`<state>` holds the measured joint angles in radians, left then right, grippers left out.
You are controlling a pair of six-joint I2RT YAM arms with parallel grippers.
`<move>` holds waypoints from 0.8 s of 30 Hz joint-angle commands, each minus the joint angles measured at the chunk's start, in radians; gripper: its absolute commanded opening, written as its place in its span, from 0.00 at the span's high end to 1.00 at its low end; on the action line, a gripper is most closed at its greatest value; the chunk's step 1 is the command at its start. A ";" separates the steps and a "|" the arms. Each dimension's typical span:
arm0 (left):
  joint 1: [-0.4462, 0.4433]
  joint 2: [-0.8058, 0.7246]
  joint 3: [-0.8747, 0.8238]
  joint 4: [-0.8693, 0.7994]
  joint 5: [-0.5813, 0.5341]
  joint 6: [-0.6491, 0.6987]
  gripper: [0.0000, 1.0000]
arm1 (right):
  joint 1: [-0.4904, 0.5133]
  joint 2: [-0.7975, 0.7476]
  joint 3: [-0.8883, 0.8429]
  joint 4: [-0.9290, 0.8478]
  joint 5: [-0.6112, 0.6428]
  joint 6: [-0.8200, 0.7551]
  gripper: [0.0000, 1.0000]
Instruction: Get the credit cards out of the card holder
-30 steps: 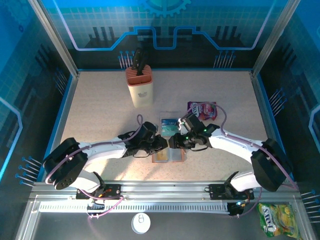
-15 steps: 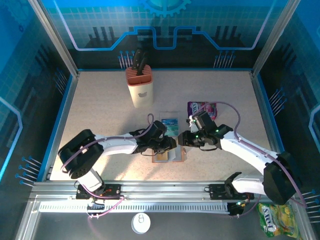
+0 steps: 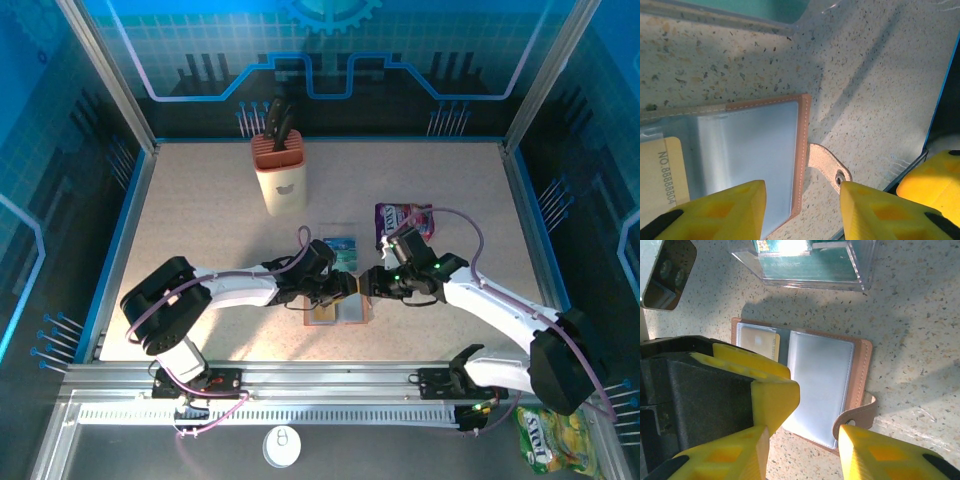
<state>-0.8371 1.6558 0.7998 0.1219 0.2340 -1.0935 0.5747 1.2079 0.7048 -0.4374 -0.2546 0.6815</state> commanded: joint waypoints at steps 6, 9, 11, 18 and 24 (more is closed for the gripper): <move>-0.004 -0.040 0.001 -0.017 -0.016 0.027 0.57 | -0.006 -0.003 -0.010 0.018 -0.035 0.025 0.59; 0.002 -0.074 -0.025 -0.036 -0.036 0.027 0.57 | -0.001 0.012 -0.008 0.039 -0.045 0.032 0.60; 0.008 -0.097 -0.048 -0.042 -0.044 0.026 0.57 | 0.005 0.026 -0.004 0.051 -0.051 0.038 0.60; 0.047 -0.189 -0.127 -0.076 -0.066 0.021 0.59 | 0.044 0.100 0.022 0.091 -0.058 0.050 0.61; 0.073 -0.267 -0.191 -0.123 -0.087 0.015 0.64 | 0.084 0.176 0.053 0.129 -0.065 0.064 0.61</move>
<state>-0.7742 1.4319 0.6392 0.0525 0.1730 -1.0935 0.6361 1.3544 0.7181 -0.3420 -0.2985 0.7292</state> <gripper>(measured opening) 0.366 0.392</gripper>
